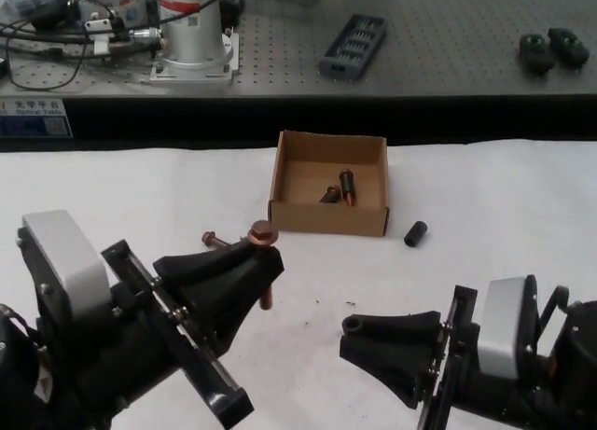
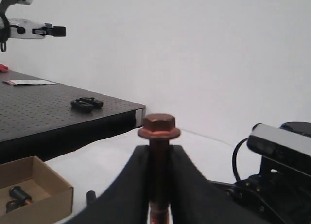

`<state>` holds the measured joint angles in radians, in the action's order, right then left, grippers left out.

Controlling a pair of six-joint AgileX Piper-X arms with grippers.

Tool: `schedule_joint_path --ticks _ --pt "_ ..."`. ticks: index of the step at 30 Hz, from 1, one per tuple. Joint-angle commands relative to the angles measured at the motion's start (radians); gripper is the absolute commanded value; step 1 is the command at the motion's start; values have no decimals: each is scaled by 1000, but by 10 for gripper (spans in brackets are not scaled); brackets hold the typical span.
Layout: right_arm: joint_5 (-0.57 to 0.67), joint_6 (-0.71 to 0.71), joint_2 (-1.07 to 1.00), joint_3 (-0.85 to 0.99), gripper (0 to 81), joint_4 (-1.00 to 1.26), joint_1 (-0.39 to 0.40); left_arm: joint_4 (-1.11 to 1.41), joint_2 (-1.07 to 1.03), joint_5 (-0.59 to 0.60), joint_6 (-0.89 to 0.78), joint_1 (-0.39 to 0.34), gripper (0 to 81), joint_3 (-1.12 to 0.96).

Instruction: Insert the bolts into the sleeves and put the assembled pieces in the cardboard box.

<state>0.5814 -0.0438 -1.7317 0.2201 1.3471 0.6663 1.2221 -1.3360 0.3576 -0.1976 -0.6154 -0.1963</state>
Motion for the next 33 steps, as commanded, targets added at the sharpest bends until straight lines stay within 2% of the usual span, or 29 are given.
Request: schedule_joint_path --ticks 1,6,12,18,25,28,33 --pt "12 -23 -5 29 73 30 -1 97 -51 15 -39 -1 7 -3" --pt "15 44 -5 95 73 -63 -1 167 -153 15 -9 10 7 -52" --pt "15 131 -7 206 73 -233 -4 170 -266 61 -65 76 7 -164" --pt "17 135 -11 286 73 -309 -39 170 -339 124 -113 131 7 -247" --pt "114 135 -128 337 73 -276 -68 243 -413 149 -214 143 7 -269" --pt "157 66 -177 344 73 -136 -72 303 -446 149 -248 143 7 -269" --pt "172 14 -206 344 73 -62 -83 327 -474 117 -280 143 7 -269"
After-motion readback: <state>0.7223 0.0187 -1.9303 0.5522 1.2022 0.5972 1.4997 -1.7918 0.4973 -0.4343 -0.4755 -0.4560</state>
